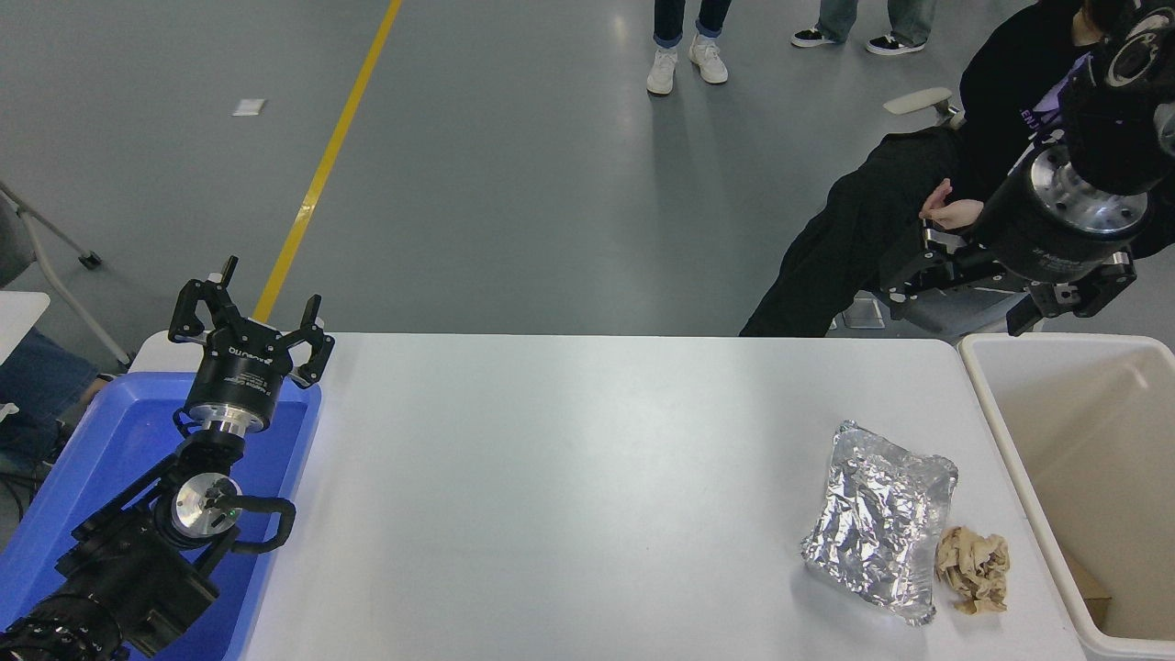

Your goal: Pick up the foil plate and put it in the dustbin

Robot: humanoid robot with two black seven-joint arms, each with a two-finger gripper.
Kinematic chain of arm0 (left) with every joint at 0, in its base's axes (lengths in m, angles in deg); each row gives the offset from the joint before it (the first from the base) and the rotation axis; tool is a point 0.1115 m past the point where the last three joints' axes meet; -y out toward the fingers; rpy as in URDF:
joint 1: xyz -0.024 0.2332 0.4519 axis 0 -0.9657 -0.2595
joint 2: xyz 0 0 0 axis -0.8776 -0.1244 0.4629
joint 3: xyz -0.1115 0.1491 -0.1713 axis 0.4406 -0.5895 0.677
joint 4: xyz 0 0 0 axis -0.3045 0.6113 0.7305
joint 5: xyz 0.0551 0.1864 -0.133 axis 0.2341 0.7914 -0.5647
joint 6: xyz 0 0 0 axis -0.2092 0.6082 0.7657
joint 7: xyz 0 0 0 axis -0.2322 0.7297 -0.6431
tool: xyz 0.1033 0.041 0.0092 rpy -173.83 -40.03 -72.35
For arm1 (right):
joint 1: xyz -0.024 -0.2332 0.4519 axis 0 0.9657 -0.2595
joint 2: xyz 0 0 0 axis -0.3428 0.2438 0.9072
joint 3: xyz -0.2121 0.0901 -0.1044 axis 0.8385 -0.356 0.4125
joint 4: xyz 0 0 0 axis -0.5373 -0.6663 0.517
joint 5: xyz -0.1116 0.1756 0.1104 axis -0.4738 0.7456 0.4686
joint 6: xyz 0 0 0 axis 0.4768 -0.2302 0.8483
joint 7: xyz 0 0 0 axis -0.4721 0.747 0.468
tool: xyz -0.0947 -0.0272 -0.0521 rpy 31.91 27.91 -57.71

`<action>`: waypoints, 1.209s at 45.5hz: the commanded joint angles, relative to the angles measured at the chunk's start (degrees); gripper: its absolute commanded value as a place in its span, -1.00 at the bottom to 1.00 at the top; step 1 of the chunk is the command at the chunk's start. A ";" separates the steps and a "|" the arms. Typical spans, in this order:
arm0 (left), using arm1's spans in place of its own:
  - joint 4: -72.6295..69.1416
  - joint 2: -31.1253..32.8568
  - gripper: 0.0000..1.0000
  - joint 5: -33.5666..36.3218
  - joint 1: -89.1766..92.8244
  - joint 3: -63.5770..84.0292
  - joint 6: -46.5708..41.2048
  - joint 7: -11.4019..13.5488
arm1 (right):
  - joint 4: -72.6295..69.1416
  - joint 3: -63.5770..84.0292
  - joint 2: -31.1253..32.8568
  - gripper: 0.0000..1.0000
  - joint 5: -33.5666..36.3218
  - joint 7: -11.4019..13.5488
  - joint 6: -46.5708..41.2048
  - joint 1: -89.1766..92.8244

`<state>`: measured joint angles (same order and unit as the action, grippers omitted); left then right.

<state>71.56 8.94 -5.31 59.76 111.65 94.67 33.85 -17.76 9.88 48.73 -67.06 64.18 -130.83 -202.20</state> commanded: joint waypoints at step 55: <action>-0.07 0.00 0.96 0.02 0.09 0.00 0.00 -0.06 | 0.04 1.58 0.48 1.00 0.02 0.00 0.00 0.15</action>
<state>71.55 8.94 -5.21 59.84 111.65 94.67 33.79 -17.72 10.71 49.18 -67.04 64.18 -130.83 -202.42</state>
